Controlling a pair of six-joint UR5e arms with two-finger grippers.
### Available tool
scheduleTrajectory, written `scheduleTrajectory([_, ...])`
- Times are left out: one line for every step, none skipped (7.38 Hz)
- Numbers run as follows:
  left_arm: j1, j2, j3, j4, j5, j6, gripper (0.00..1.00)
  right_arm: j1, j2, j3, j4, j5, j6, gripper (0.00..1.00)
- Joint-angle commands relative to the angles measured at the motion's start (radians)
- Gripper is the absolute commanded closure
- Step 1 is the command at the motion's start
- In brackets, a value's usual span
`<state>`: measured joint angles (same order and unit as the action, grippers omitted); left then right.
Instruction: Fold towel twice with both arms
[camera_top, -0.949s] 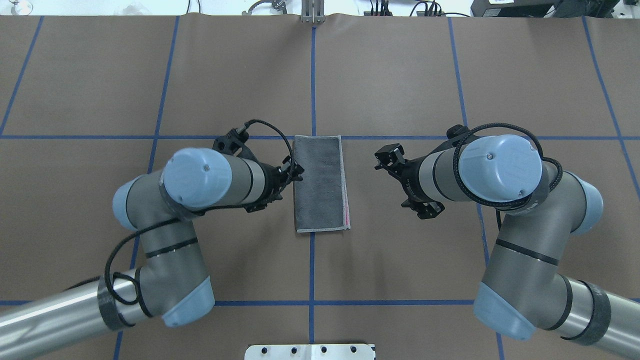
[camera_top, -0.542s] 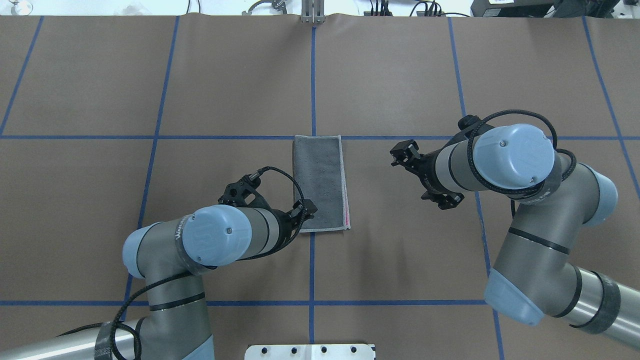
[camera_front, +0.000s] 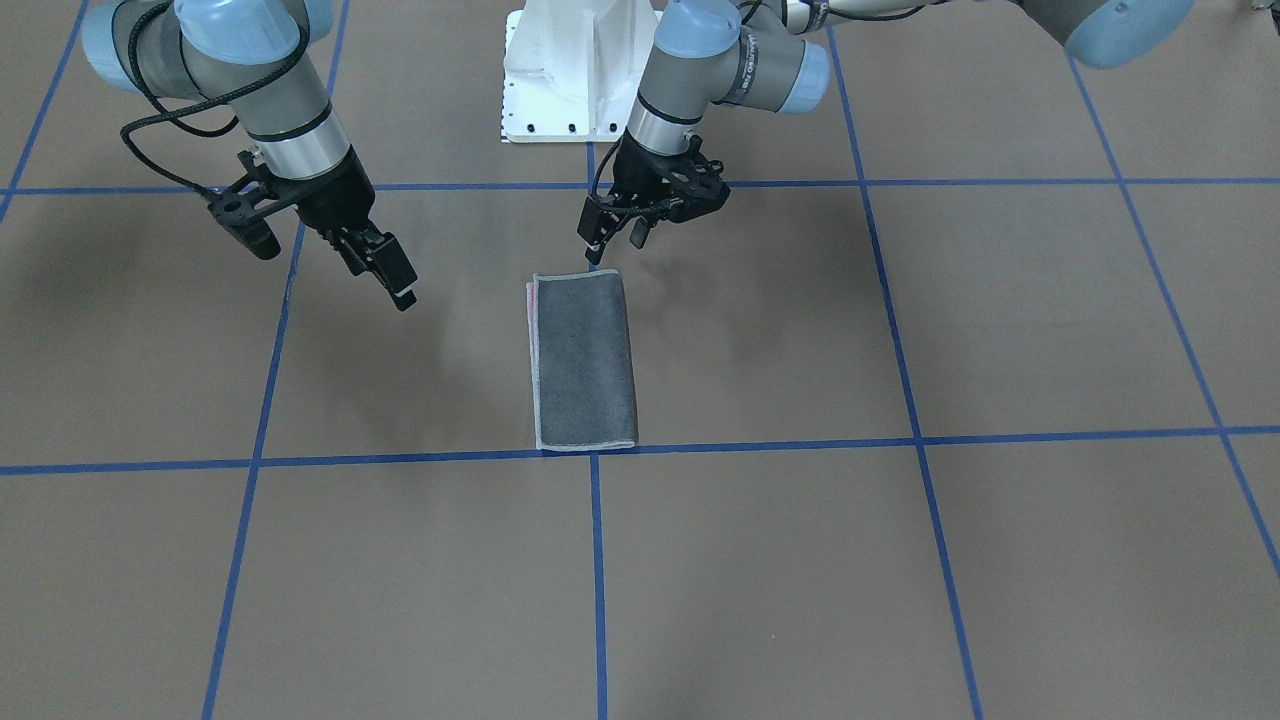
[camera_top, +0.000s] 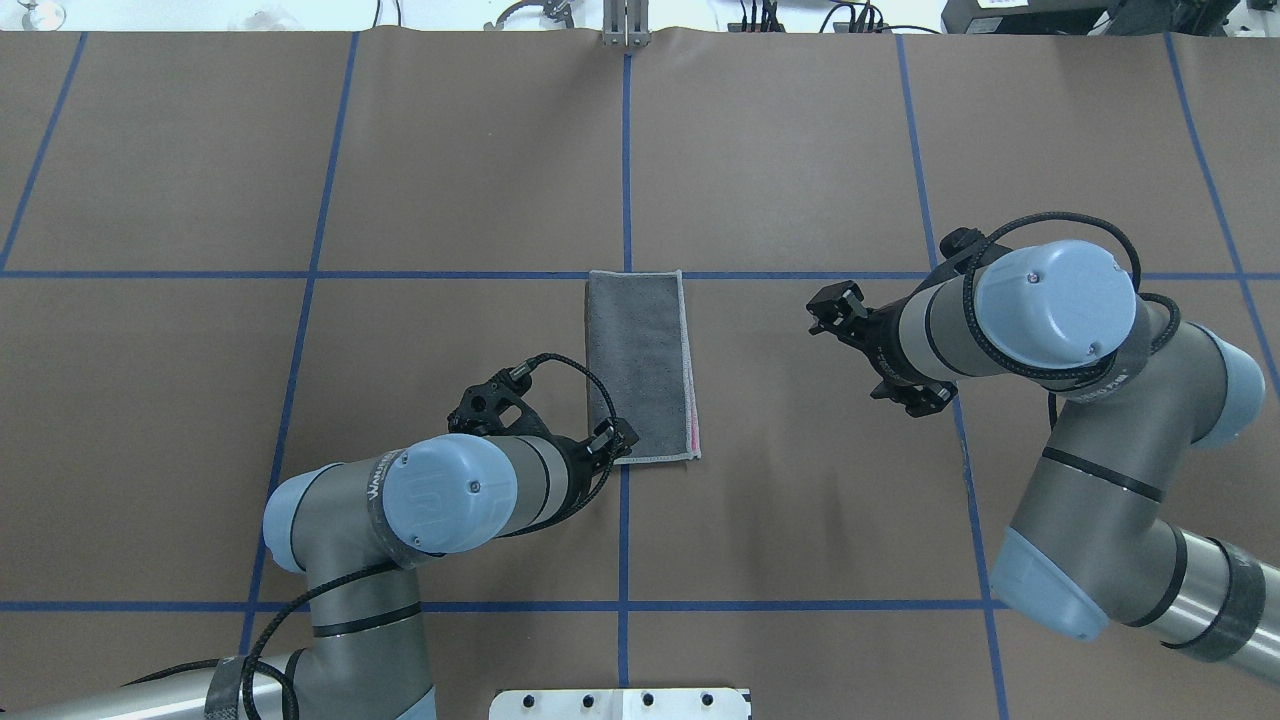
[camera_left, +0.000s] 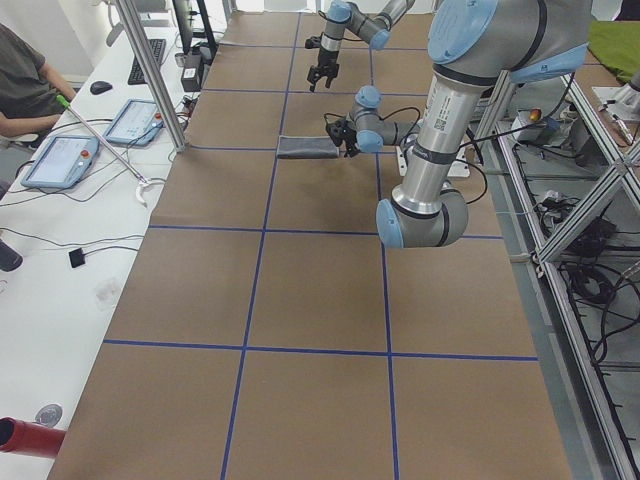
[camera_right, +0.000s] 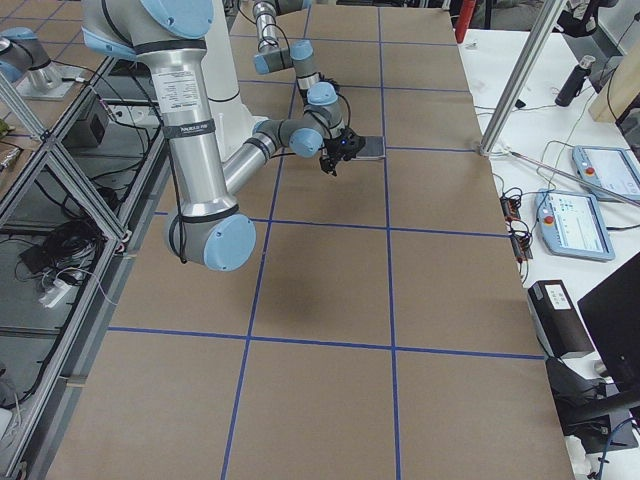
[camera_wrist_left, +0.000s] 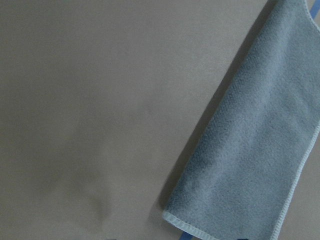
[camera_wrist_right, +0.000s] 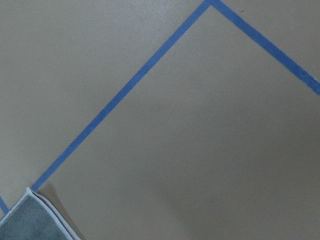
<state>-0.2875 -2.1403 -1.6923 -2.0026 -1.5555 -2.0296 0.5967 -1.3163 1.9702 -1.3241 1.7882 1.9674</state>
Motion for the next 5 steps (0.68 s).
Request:
scheduleTrajectory([-0.008, -0.003, 0.016, -0.007, 0.0, 0.0, 0.41, 0.002, -0.003, -0.001, 0.0, -0.001, -0.002, 0.0])
scheduleTrajectory([-0.012, -0.009, 0.022, -0.007, 0.0, 0.009, 0.42, 0.002, -0.003, -0.001, 0.0, -0.003, -0.001, 0.0])
scheduleTrajectory([-0.015, -0.009, 0.025, -0.007, 0.0, 0.023, 0.43, 0.002, -0.003, -0.004, 0.0, -0.003, -0.002, 0.0])
scheduleTrajectory([-0.019, -0.012, 0.026, -0.007, 0.0, 0.023, 0.43, 0.003, -0.001, -0.011, -0.001, -0.003, -0.002, 0.0])
scheduleTrajectory([-0.025, -0.016, 0.034, -0.008, 0.0, 0.023, 0.44, 0.003, 0.0, -0.016, -0.003, -0.003, -0.002, 0.0])
